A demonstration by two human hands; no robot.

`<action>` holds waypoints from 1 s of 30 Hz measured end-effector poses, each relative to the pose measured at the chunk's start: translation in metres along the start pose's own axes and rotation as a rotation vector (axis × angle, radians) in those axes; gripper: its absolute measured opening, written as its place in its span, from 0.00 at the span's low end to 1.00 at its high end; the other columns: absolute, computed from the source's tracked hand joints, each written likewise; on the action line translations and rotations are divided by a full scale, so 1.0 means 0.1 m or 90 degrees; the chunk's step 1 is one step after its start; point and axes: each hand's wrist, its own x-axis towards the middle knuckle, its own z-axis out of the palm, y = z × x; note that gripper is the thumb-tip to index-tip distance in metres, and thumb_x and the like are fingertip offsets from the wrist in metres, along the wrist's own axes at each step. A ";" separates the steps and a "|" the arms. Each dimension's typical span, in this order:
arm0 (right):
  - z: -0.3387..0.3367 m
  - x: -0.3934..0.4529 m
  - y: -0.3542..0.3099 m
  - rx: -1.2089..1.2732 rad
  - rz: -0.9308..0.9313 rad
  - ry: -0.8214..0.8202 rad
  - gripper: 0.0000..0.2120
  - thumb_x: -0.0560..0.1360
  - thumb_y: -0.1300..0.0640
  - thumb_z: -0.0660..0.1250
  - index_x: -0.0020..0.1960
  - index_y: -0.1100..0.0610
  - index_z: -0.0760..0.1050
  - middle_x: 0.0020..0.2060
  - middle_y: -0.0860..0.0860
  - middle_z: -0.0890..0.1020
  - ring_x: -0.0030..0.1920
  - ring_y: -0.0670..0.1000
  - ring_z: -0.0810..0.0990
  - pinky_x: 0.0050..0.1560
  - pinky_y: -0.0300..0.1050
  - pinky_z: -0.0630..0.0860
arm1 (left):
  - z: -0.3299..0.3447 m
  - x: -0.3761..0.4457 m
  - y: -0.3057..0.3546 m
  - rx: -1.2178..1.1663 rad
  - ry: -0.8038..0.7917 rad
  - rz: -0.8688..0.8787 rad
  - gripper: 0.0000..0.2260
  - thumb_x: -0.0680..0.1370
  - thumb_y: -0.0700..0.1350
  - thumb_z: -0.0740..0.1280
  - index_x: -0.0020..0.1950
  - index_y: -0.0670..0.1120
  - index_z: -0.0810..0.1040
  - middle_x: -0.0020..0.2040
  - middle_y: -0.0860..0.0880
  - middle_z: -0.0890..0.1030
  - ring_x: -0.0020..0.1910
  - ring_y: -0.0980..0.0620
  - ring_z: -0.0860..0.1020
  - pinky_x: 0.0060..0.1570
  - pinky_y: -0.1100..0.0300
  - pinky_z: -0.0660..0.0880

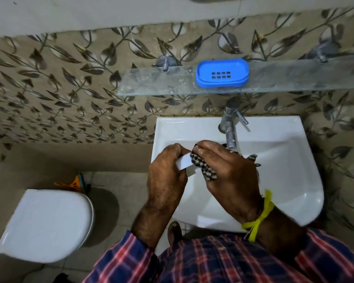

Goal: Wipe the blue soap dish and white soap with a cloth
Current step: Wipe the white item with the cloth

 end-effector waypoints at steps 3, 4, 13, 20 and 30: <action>0.03 -0.05 -0.06 -0.004 -0.051 -0.034 0.22 0.67 0.70 0.71 0.59 0.58 0.82 0.61 0.53 0.83 0.51 0.57 0.86 0.47 0.53 0.83 | -0.05 0.01 -0.11 -0.005 0.020 -0.014 0.14 0.64 0.28 0.72 0.44 0.44 0.81 0.42 0.54 0.80 0.42 0.60 0.73 0.43 0.79 0.65; 0.01 -0.07 -0.05 -0.007 -0.049 -0.042 0.23 0.66 0.70 0.71 0.60 0.57 0.82 0.61 0.52 0.83 0.52 0.57 0.85 0.48 0.53 0.83 | -0.07 0.01 -0.14 0.002 0.029 -0.013 0.15 0.64 0.28 0.72 0.44 0.44 0.82 0.42 0.53 0.81 0.42 0.59 0.75 0.43 0.78 0.65; 0.04 -0.06 -0.01 -0.049 -0.024 -0.032 0.22 0.67 0.69 0.72 0.60 0.58 0.82 0.61 0.53 0.83 0.50 0.58 0.86 0.45 0.53 0.83 | -0.08 -0.05 -0.21 0.010 0.051 0.049 0.15 0.64 0.29 0.69 0.45 0.45 0.81 0.42 0.49 0.83 0.43 0.50 0.79 0.43 0.61 0.74; 0.14 0.04 0.10 -0.060 -0.051 0.114 0.14 0.73 0.68 0.64 0.55 0.62 0.83 0.55 0.56 0.85 0.49 0.58 0.86 0.45 0.52 0.83 | 0.02 -0.05 -0.10 -0.077 -0.008 -0.043 0.10 0.71 0.30 0.71 0.45 0.45 0.80 0.42 0.52 0.82 0.42 0.53 0.79 0.41 0.67 0.72; 0.09 -0.02 0.09 -0.035 -0.082 0.028 0.22 0.68 0.69 0.71 0.61 0.58 0.82 0.61 0.52 0.83 0.52 0.56 0.85 0.47 0.51 0.82 | -0.04 0.07 -0.03 0.071 -0.002 -0.009 0.11 0.66 0.38 0.75 0.45 0.51 0.84 0.40 0.51 0.86 0.39 0.45 0.83 0.37 0.62 0.69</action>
